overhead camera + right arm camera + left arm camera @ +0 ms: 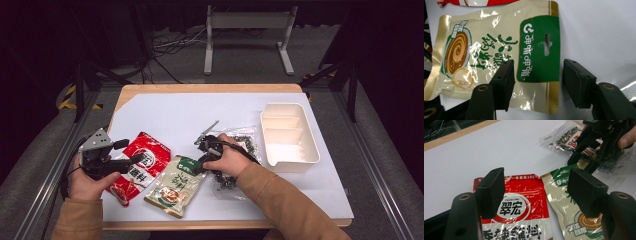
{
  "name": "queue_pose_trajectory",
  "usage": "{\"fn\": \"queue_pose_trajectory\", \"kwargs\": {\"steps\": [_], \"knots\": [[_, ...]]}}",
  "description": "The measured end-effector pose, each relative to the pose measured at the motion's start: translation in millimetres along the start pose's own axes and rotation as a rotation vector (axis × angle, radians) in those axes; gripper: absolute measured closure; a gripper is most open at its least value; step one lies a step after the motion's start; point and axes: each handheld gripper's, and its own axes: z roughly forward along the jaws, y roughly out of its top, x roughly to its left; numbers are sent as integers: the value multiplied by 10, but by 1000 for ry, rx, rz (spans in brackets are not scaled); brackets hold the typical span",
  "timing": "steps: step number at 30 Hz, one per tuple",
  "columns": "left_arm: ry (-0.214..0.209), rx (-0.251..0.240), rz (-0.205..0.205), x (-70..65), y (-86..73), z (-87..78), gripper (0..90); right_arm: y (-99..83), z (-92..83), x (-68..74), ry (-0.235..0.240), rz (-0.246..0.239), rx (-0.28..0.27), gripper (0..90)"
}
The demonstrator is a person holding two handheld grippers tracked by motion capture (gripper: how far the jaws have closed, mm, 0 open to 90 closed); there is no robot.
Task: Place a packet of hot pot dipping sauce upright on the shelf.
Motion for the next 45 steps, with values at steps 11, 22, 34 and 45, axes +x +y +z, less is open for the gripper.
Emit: {"fn": "queue_pose_trajectory", "kwargs": {"steps": [11,22,34,45], "knots": [[3,2,-4,1,-5,10,312,25,-91,63,54,8,-23,529],[-1,8,-2,-13,2,27,311,63,-199,226,103,-34,-26,636],[0,4,-3,-3,-5,23,312,86,6,246,94,-88,65,697],[1,4,-3,6,-8,28,312,111,95,189,54,-123,117,823]]}}
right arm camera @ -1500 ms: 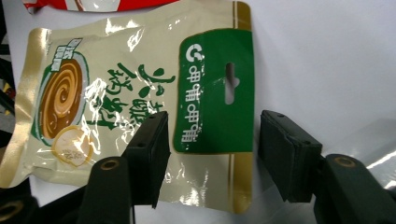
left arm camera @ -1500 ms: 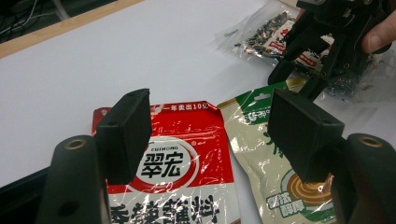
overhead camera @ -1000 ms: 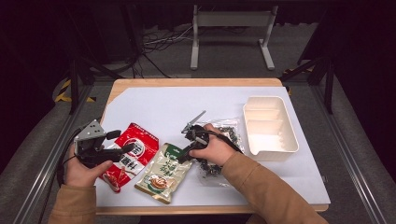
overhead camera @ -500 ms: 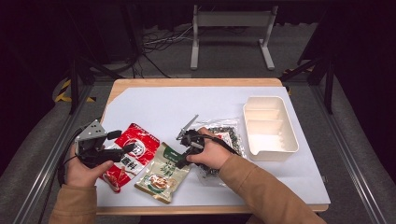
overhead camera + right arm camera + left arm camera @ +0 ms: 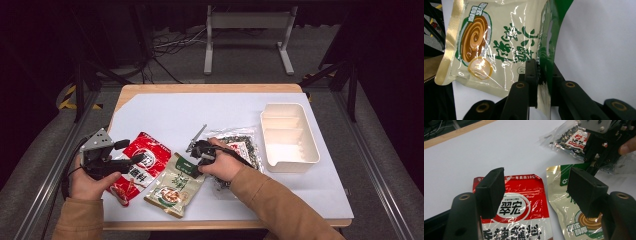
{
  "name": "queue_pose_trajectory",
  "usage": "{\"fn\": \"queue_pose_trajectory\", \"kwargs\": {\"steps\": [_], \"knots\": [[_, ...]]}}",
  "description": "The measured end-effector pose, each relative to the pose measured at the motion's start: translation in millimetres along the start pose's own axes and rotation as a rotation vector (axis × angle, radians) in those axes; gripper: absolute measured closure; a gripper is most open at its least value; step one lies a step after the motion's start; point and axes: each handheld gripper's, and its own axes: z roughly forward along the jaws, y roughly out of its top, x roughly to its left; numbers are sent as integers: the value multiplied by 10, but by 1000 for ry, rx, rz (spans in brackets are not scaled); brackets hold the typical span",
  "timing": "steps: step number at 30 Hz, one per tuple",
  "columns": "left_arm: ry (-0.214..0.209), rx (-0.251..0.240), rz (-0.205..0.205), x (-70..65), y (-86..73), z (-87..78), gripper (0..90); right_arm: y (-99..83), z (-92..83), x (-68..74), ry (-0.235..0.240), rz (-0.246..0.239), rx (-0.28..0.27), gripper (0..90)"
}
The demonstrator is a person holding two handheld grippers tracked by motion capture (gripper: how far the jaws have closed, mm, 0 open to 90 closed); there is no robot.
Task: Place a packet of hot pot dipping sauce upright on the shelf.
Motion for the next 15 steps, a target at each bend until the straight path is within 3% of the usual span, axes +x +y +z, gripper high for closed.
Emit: {"fn": "queue_pose_trajectory", "kwargs": {"steps": [7,15], "knots": [[-1,1,-1,1,-1,4,312,1,55,-41,10,10,21,889],[1,0,-3,20,-11,-16,312,28,-7,30,-13,-15,10,896]]}}
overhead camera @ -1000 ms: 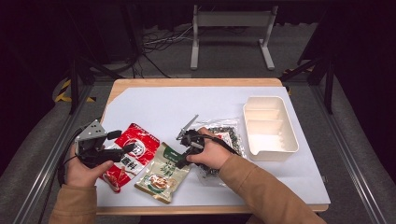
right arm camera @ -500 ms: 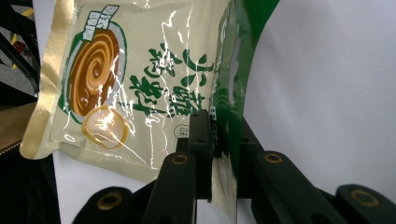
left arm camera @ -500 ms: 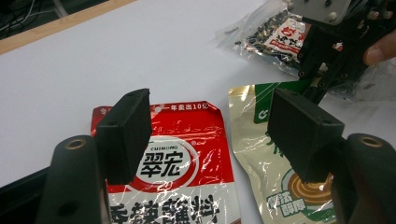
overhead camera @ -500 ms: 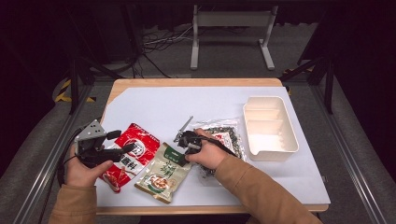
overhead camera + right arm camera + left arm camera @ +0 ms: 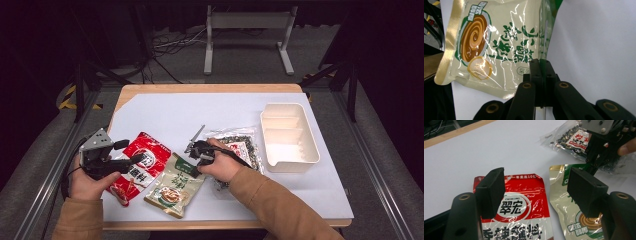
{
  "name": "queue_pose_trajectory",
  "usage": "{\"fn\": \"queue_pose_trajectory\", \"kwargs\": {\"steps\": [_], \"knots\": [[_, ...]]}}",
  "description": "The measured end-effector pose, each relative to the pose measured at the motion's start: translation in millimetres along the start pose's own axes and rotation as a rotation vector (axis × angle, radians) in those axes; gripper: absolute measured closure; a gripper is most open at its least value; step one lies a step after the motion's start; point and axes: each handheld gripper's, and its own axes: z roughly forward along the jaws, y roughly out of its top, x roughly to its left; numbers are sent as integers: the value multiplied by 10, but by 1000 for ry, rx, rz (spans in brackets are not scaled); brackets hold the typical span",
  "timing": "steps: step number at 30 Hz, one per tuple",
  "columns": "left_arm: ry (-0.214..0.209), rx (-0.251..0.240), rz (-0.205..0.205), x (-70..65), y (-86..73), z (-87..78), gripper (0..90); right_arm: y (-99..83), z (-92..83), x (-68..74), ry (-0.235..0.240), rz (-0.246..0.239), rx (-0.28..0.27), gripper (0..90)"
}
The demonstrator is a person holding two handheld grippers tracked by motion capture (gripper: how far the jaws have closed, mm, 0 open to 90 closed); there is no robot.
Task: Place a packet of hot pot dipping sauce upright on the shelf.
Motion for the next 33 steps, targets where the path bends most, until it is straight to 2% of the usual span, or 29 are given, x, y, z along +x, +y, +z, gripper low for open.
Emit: {"fn": "queue_pose_trajectory", "kwargs": {"steps": [12,23,29,33], "knots": [[6,-17,-19,15,-13,-42,315,58,-218,96,7,-10,-44,897],[12,-27,-16,29,-10,-75,317,113,-586,205,20,5,-121,898],[15,-39,-20,26,-3,-109,319,151,-802,286,27,-30,-162,898],[16,-44,-25,30,-4,-121,320,161,-930,344,23,-30,-172,898]]}}
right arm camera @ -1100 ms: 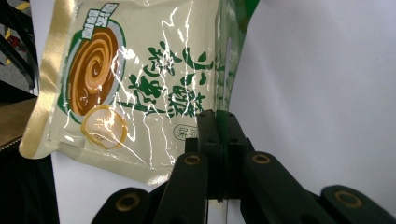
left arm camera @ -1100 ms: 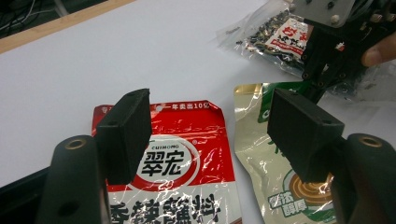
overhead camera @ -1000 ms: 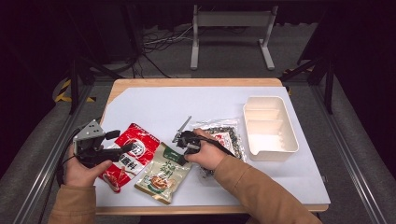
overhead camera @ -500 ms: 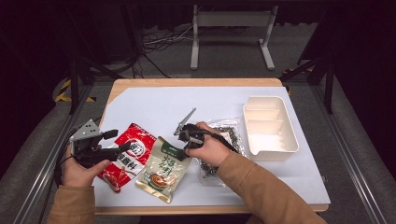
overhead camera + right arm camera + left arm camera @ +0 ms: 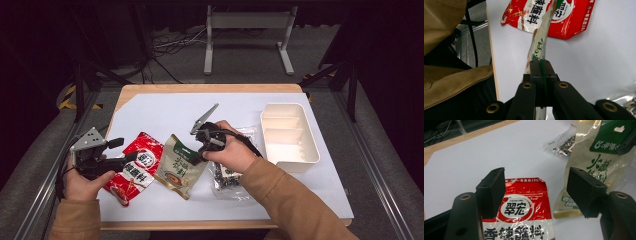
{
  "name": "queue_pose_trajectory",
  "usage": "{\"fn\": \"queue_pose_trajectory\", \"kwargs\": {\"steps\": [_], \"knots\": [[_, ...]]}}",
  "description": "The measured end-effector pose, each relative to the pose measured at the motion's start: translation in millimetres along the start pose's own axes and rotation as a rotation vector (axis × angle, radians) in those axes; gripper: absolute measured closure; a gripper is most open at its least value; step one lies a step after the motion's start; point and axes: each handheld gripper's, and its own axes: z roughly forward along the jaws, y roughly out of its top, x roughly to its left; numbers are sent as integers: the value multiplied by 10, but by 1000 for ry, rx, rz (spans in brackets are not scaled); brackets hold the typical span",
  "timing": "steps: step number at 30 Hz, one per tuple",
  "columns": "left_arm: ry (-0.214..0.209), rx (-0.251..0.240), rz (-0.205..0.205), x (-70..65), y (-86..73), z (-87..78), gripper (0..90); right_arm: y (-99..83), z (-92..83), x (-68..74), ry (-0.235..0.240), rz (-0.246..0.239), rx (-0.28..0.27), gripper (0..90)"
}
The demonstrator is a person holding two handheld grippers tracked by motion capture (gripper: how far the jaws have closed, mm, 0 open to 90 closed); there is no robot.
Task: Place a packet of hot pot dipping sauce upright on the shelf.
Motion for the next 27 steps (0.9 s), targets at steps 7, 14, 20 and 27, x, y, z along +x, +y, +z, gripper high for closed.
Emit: {"fn": "queue_pose_trajectory", "kwargs": {"steps": [7,14,20,27], "knots": [[3,-6,-4,8,-1,-16,321,43,-184,52,-25,-33,-10,898],[6,-10,-3,10,1,-24,321,74,-344,77,-75,-52,2,898],[2,-6,-9,7,0,-19,321,79,-439,77,-84,-54,-2,898],[7,-11,-6,12,-1,-26,321,74,-561,55,-111,-55,4,898]]}}
